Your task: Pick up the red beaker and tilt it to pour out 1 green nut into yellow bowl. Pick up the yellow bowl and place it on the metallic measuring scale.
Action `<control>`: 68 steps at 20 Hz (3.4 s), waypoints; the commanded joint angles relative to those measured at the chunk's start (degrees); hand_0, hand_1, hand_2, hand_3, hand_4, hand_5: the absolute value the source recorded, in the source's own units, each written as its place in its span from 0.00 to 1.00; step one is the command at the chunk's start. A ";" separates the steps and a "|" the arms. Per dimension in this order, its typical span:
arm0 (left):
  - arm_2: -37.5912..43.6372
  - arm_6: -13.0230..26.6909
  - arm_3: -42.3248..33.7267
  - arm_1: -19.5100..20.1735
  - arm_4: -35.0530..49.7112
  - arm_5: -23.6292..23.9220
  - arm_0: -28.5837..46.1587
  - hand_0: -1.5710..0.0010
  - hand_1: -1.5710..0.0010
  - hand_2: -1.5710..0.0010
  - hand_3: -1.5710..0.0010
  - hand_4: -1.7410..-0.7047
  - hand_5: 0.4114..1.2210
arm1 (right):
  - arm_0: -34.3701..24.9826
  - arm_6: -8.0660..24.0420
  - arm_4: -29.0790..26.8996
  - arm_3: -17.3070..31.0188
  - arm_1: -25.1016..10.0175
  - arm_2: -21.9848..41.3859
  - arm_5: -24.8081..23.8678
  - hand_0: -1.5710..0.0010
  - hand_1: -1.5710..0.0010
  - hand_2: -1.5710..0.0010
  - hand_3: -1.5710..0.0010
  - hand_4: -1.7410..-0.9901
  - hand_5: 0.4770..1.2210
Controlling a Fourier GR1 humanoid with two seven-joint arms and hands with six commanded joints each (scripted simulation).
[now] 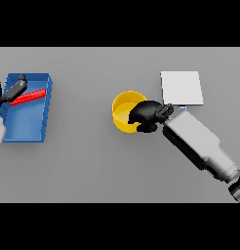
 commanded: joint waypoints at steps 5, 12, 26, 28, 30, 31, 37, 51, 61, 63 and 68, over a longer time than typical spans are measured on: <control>-0.40 0.71 -1.50 0.04 -0.22 -0.12 0.59 1.00 1.00 1.00 1.00 0.98 0.34 | 0.24 -0.47 -0.60 -1.94 -0.97 0.09 -0.93 0.03 0.03 0.17 0.11 0.02 0.99; 0.24 0.78 -0.57 0.29 0.14 -0.19 -0.75 1.00 1.00 1.00 1.00 0.97 0.35 | -1.32 3.15 -2.77 -8.40 -4.57 -4.16 3.73 0.01 0.01 0.10 0.21 0.00 1.00; 0.69 1.25 -2.08 1.03 0.27 -0.30 0.08 1.00 1.00 1.00 1.00 0.96 0.37 | -1.40 5.68 -3.40 -7.80 -11.81 -13.45 -1.65 0.00 0.00 0.02 0.23 0.00 1.00; 0.49 1.56 -3.41 0.91 0.34 -0.29 1.41 1.00 1.00 1.00 1.00 0.97 0.36 | -2.37 4.95 -2.93 -3.84 -12.93 -14.79 -3.49 0.00 0.00 0.03 0.24 0.00 1.00; 0.57 1.82 -3.14 1.15 0.45 -0.83 0.72 1.00 1.00 1.00 1.00 0.97 0.35 | -3.04 4.33 -2.94 -0.74 -12.79 -15.73 -4.83 0.00 0.00 0.04 0.25 0.00 1.00; 0.27 1.95 -3.16 1.07 0.09 -0.79 0.56 1.00 1.00 1.00 1.00 0.97 0.35 | -2.48 3.16 -3.15 0.38 -13.15 -16.29 -5.73 0.00 0.00 0.04 0.25 0.00 1.00; 0.49 1.80 -3.63 1.26 0.03 -0.52 1.35 1.00 1.00 1.00 1.00 0.98 0.33 | -2.71 0.85 -0.87 10.95 -12.63 -17.24 -11.71 0.00 0.00 0.09 0.16 0.00 1.00; -0.04 1.85 -1.85 0.83 -0.75 -0.46 -0.11 1.00 1.00 1.00 1.00 0.98 0.32 | -4.33 -1.82 -0.86 20.60 -8.90 -18.67 -15.38 0.05 0.06 0.08 0.30 0.01 1.00; 0.02 2.09 -1.46 0.72 -0.63 -0.56 -0.37 1.00 1.00 1.00 1.00 0.98 0.31 | -4.79 -4.23 1.07 20.04 -9.86 -16.36 -13.63 0.87 0.88 0.84 0.73 0.25 0.54; 0.11 1.89 -1.64 0.84 -0.52 -0.64 -0.19 1.00 1.00 1.00 1.00 0.98 0.31 | -4.90 -5.14 0.69 20.64 -9.96 -16.86 -14.19 0.92 0.92 0.90 0.77 0.27 0.49; -0.23 1.78 -1.53 0.63 -0.92 -0.43 -0.20 1.00 1.00 1.00 1.00 0.98 0.31 | -5.04 -4.45 0.43 22.10 -10.08 -17.40 -13.78 0.97 0.98 0.97 0.86 0.31 0.40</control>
